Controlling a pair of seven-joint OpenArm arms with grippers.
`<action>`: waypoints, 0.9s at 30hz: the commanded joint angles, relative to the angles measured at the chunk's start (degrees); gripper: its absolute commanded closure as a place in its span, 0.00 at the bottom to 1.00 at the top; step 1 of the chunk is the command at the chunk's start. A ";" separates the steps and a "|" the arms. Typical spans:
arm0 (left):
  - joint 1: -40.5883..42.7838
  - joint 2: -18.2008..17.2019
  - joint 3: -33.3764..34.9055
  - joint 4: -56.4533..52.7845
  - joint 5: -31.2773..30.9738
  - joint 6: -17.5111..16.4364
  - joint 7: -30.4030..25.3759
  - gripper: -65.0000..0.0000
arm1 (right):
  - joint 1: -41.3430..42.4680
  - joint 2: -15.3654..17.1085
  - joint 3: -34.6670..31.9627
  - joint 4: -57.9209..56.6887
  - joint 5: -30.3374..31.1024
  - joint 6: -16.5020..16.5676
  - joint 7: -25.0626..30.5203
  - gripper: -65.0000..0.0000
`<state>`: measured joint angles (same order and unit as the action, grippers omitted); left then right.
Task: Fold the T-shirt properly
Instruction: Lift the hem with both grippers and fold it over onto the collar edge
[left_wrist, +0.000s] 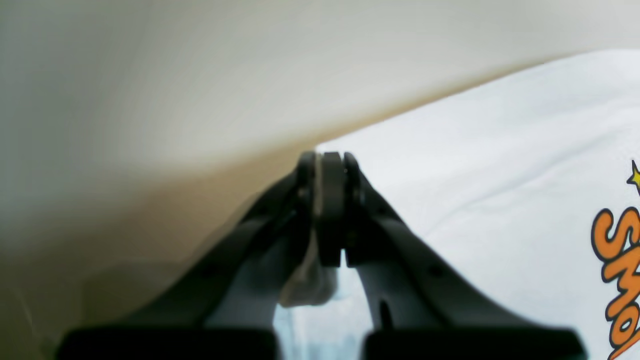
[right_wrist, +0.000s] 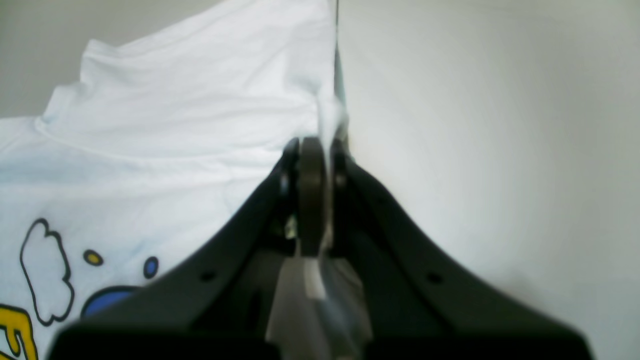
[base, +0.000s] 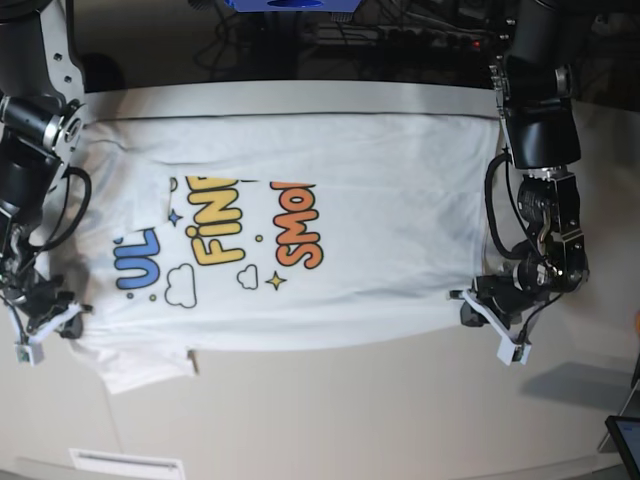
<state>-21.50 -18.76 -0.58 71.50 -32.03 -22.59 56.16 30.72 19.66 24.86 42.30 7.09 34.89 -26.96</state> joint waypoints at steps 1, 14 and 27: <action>-0.88 -1.06 -0.34 2.74 -0.89 -0.22 -0.73 1.00 | 1.50 1.04 0.06 2.31 0.60 0.14 0.89 1.00; 5.28 -1.15 -6.23 15.57 -0.89 -0.22 7.97 1.00 | -2.37 1.04 0.06 13.04 0.69 0.14 -6.84 1.00; 11.52 -0.97 -6.32 22.08 -0.89 -0.22 10.87 1.00 | -6.85 0.96 0.24 23.23 0.78 -0.04 -15.81 1.00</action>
<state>-9.19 -18.87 -6.59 92.44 -33.06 -22.79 67.70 22.37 19.44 24.73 64.23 7.33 35.29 -44.01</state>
